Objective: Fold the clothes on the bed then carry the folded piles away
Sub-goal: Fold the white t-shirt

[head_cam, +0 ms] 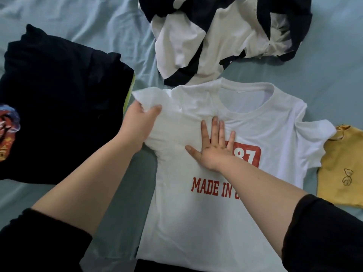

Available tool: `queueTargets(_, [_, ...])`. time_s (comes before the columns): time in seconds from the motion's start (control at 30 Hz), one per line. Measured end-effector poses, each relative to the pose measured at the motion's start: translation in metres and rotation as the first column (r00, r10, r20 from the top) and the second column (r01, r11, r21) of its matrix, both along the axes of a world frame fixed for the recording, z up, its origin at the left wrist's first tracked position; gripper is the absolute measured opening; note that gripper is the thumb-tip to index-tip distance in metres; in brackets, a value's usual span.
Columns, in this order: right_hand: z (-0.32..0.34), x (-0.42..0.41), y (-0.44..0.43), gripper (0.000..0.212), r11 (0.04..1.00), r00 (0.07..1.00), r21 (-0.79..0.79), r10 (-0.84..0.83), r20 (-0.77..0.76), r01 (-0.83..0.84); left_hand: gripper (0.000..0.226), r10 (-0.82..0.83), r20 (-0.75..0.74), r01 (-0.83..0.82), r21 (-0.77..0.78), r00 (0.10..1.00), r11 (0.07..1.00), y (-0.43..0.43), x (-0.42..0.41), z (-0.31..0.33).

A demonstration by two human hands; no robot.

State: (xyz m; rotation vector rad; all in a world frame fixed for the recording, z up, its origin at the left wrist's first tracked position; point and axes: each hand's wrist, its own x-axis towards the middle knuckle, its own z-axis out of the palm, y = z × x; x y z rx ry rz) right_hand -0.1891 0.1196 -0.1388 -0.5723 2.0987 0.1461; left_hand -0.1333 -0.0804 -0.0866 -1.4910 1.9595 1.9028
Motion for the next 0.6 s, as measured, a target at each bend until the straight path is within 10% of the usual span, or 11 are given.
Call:
queueTargets(0.1, [0.001,0.0,-0.001,0.087,1.0,1.0,0.009,-0.001,0.007,0.001,0.015,-0.042,0.006,0.041,-0.392,0.999,0.919,-0.01,0.005,0.009])
queueTargets(0.27, [0.004,0.0,-0.001,0.087,1.0,1.0,-0.001,0.004,0.015,-0.004,0.039,0.052,0.163,0.059,-0.611,0.985,0.79,-0.017,0.007,0.008])
queueTargets(0.4, [0.003,0.001,-0.001,0.087,1.0,1.0,0.001,0.011,0.002,-0.011,0.071,-0.169,0.258,0.309,-0.814,0.951,0.492,0.016,0.008,0.0])
queueTargets(0.5, [0.0,0.002,-0.001,0.086,0.999,0.999,0.037,0.019,-0.036,-0.017,0.065,-0.602,0.387,0.651,-0.693,0.698,0.31,0.053,0.023,-0.032])
queueTargets(0.6, [-0.006,0.001,-0.001,0.088,1.0,1.0,0.02,0.01,-0.026,-0.01,0.065,-0.6,0.612,0.847,-0.472,0.515,0.245,0.031,0.047,-0.068])
